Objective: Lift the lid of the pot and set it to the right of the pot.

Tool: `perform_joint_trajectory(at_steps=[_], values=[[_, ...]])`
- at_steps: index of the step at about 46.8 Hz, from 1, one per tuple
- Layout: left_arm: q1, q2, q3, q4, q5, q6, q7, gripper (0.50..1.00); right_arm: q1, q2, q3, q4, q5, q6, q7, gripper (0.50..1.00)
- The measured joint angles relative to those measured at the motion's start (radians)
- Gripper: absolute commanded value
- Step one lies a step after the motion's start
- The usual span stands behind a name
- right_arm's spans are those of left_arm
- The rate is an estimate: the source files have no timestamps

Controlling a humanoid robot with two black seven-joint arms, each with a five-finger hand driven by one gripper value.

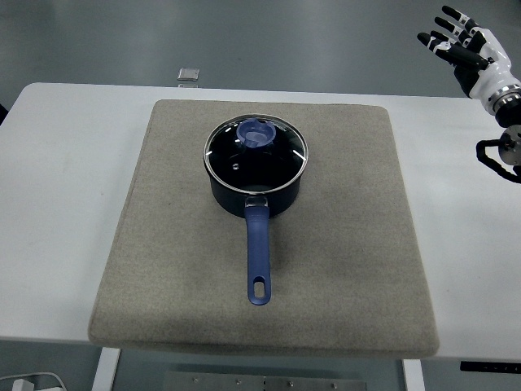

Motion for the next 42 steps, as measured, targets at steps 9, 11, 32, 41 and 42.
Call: perform_joint_trajectory(at_steps=[9,11,32,41,42], values=[[-0.001,0.0,-0.001,0.002,-0.001,0.003,0.0,1.0,0.002,0.001,0.001,0.0,0.0,-0.001,0.0,0.905],[-0.002,0.0,-0.001,0.002,-0.001,0.003,0.0,1.0,0.002,0.002,0.001,0.0,0.0,-0.001,0.0,0.905],[0.005,0.0,0.005,0.008,0.002,-0.007,0.0,1.0,0.0,0.011,0.005,0.0,0.002,-0.002,0.0,0.905],[0.005,0.0,0.004,0.008,0.002,-0.003,0.0,1.0,0.0,0.012,0.006,0.0,0.003,-0.001,0.001,0.905],[0.005,0.0,0.004,0.006,0.002,-0.003,0.0,1.0,0.0,0.012,0.006,0.0,0.004,-0.001,0.001,0.905]])
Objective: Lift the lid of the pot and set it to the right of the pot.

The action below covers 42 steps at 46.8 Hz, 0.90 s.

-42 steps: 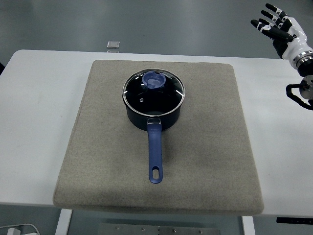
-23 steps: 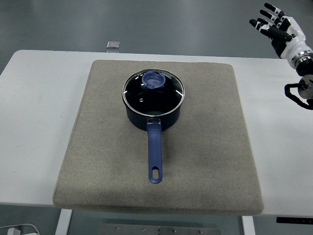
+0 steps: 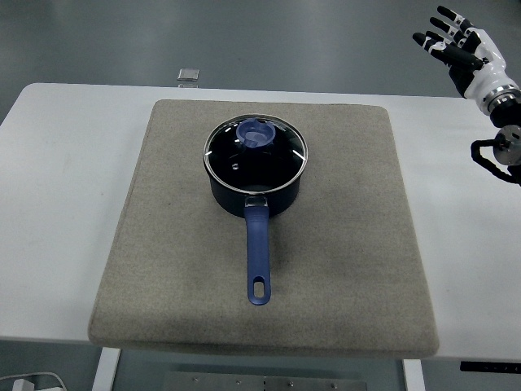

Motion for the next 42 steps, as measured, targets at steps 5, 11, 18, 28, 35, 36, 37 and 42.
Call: perform_joint_trajectory(at_steps=[5,11,18,28,35,36,37,42], values=[[0.0,0.0,0.0,0.001,0.0,0.0,0.0,1.0,0.003,-0.001,0.001,0.0,0.003,0.0,0.001,0.905],[0.0,0.0,0.0,0.004,0.0,0.0,0.0,1.0,0.004,-0.001,0.004,0.0,0.003,0.0,0.002,0.905],[0.0,0.0,0.0,0.002,0.0,0.0,0.0,1.0,0.005,-0.002,0.029,0.0,0.001,0.003,0.002,0.905],[0.0,0.0,0.0,0.002,0.0,0.0,0.0,1.0,0.024,-0.003,0.031,0.0,0.0,0.003,0.002,0.905],[0.0,0.0,0.0,0.002,0.0,0.0,0.0,1.0,0.024,-0.003,0.035,0.0,0.0,0.002,0.002,0.903],[0.0,0.0,0.0,0.002,0.0,0.0,0.0,1.0,0.024,-0.003,0.036,0.0,0.0,0.003,0.002,0.903],[0.0,0.0,0.0,0.002,0.0,0.0,0.0,1.0,0.024,-0.003,0.036,0.0,-0.001,0.004,0.002,0.905],[0.0,0.0,0.0,0.002,0.0,0.0,0.0,1.0,0.024,0.0,0.036,0.001,-0.002,0.006,0.002,0.905]])
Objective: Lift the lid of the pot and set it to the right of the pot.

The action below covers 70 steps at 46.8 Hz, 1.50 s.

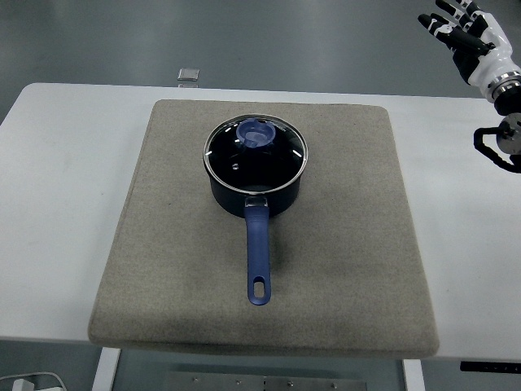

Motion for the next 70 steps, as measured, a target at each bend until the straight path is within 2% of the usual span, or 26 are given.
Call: perform_joint_trajectory(at_steps=[9,23,29,49,65,70], values=[[0.0,0.0,-0.001,0.0,0.0,0.0,0.0,1.0,-0.009,0.032,0.001,-0.001,-0.001,-0.018,-0.001,0.903],[0.0,0.0,0.0,0.0,0.0,0.0,0.0,1.0,-0.029,0.077,0.0,-0.004,-0.002,-0.118,0.018,0.905],[0.0,0.0,0.0,0.0,0.0,0.0,0.0,1.0,-0.036,0.084,-0.006,-0.004,-0.002,-0.137,0.019,0.905],[0.0,0.0,-0.001,0.0,0.0,0.0,0.0,1.0,-0.036,0.093,-0.001,0.005,-0.013,-0.136,0.018,0.903],[0.0,0.0,-0.001,0.0,0.0,0.0,0.0,1.0,-0.027,0.1,-0.014,0.007,-0.184,-0.126,0.019,0.903],[0.0,0.0,-0.001,0.0,0.0,0.0,0.0,1.0,-0.022,0.101,-0.015,0.007,-0.241,-0.101,0.019,0.903]])
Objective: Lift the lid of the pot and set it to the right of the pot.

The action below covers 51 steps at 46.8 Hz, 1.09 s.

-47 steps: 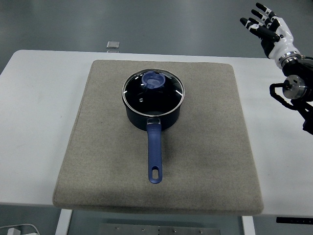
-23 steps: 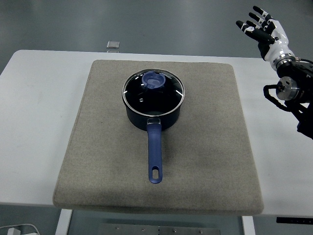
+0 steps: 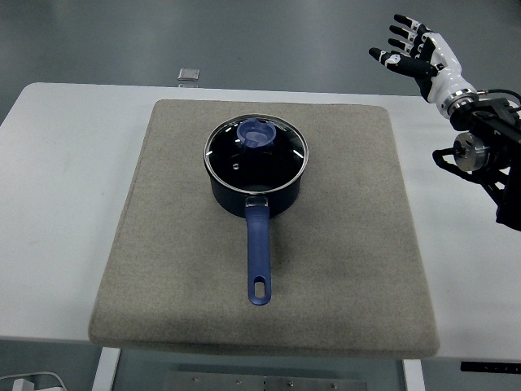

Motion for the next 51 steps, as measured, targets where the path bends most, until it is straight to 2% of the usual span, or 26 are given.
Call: perform_joint_trajectory(at_steps=[9,16,22,32,39,48,51], values=[[0.0,0.0,0.0,0.0,0.0,0.0,0.0,1.0,0.022,-0.01,-0.001,0.0,-0.088,0.062,0.0,0.903],[0.0,0.0,0.0,0.0,0.0,0.0,0.0,1.0,0.038,-0.013,-0.002,0.0,-0.244,0.131,0.002,0.903],[0.0,0.0,0.0,0.0,0.0,0.0,0.0,1.0,0.055,-0.02,-0.003,0.001,-0.356,0.167,0.002,0.903],[0.0,0.0,0.0,0.001,0.0,0.0,0.0,1.0,0.12,-0.032,-0.003,0.002,-0.433,0.242,0.01,0.903],[0.0,0.0,0.0,0.0,0.0,0.0,0.0,1.0,0.156,-0.031,-0.003,0.009,-0.535,0.287,0.09,0.903],[0.0,0.0,0.0,0.0,0.0,0.0,0.0,1.0,0.204,-0.026,-0.003,0.083,-0.677,0.315,0.183,0.903],[0.0,0.0,0.0,0.0,0.0,0.0,0.0,1.0,0.222,-0.025,-0.003,0.108,-0.721,0.325,0.198,0.903]])
